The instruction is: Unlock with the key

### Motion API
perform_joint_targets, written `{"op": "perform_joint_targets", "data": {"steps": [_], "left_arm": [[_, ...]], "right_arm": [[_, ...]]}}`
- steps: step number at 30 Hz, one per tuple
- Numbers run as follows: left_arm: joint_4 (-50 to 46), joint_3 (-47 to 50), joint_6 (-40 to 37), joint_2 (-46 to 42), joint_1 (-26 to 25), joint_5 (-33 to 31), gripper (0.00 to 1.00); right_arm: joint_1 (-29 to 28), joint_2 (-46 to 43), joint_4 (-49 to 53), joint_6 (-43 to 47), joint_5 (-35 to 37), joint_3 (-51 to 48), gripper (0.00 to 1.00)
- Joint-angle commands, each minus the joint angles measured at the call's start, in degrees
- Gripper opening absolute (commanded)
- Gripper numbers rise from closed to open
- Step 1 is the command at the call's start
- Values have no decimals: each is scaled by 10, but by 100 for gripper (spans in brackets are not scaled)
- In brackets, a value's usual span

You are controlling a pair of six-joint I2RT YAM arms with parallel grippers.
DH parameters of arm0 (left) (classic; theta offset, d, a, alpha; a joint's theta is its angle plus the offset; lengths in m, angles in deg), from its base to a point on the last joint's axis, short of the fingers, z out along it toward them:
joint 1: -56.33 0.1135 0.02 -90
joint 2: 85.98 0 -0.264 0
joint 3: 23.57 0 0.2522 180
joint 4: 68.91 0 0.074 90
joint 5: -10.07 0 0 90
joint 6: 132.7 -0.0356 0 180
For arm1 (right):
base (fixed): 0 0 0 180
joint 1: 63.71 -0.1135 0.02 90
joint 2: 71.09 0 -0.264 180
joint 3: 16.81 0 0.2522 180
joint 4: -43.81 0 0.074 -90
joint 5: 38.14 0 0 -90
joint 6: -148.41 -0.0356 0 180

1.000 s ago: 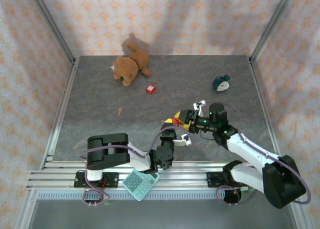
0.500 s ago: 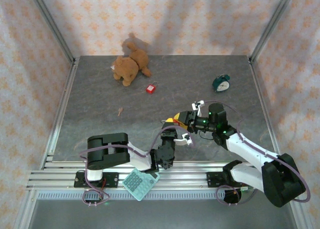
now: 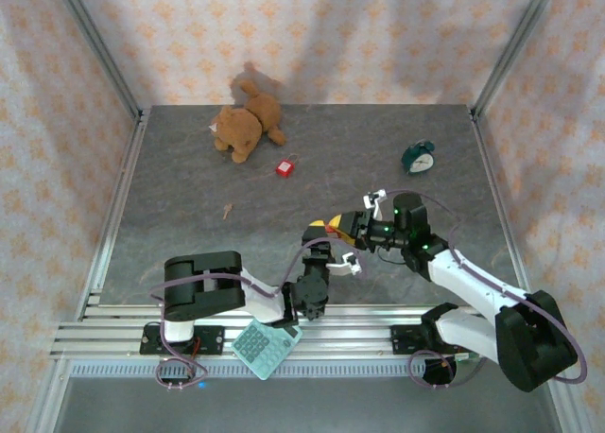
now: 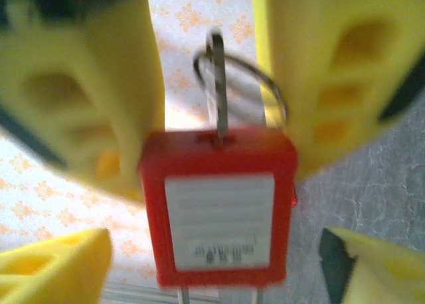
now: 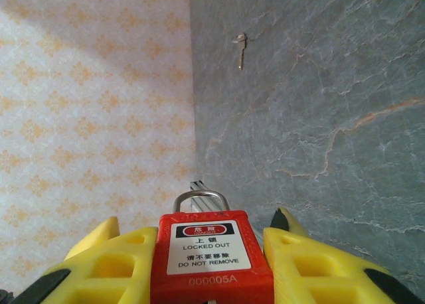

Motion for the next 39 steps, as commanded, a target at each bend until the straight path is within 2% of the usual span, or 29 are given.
{"op": "perform_joint_targets", "data": {"steps": [1, 8, 10, 12, 14, 15, 16, 17, 18, 21, 23, 24, 26, 28, 33, 39], "left_arm": [[39, 32, 16, -39, -15, -28, 89], [32, 77, 60, -121, -30, -60, 88], [-10, 80, 99, -157, -28, -51, 86], [-131, 74, 182, -211, -21, -29, 84], [-345, 55, 330, -290, 2, 32, 83], [-461, 39, 409, -332, 21, 78, 82], [-580, 21, 491, -376, 51, 158, 81], [-648, 13, 547, -413, 85, 236, 80], [-675, 11, 573, -438, 112, 298, 80], [-679, 35, 555, -496, 168, 444, 81], [-700, 26, 538, -502, 183, 501, 81], [-712, 15, 541, -496, 193, 523, 77], [-748, -13, 540, -476, 209, 577, 63], [-750, -34, 541, -449, 218, 596, 59], [-696, -36, 520, -405, 234, 612, 66], [-756, -73, 491, -360, 261, 668, 64]], "right_arm": [[15, -10, 34, 43, -4, 48, 27], [56, 3, 87, 97, -12, 92, 26], [62, 5, 98, 110, -11, 97, 26], [68, 3, 107, 120, -6, 99, 26], [69, 1, 112, 124, -3, 99, 26], [69, -1, 112, 124, -3, 98, 26], [70, -4, 113, 126, -4, 97, 26], [70, -7, 118, 129, -2, 96, 26], [70, -10, 123, 133, -1, 95, 26], [70, -18, 124, 134, 0, 87, 26], [70, -20, 121, 132, -3, 82, 26], [70, -20, 119, 132, -4, 79, 26], [69, -21, 114, 128, -8, 74, 26], [66, -22, 111, 126, -9, 69, 26], [53, -29, 115, 126, -2, 63, 26], [44, -37, 131, 139, 6, 65, 25]]}}
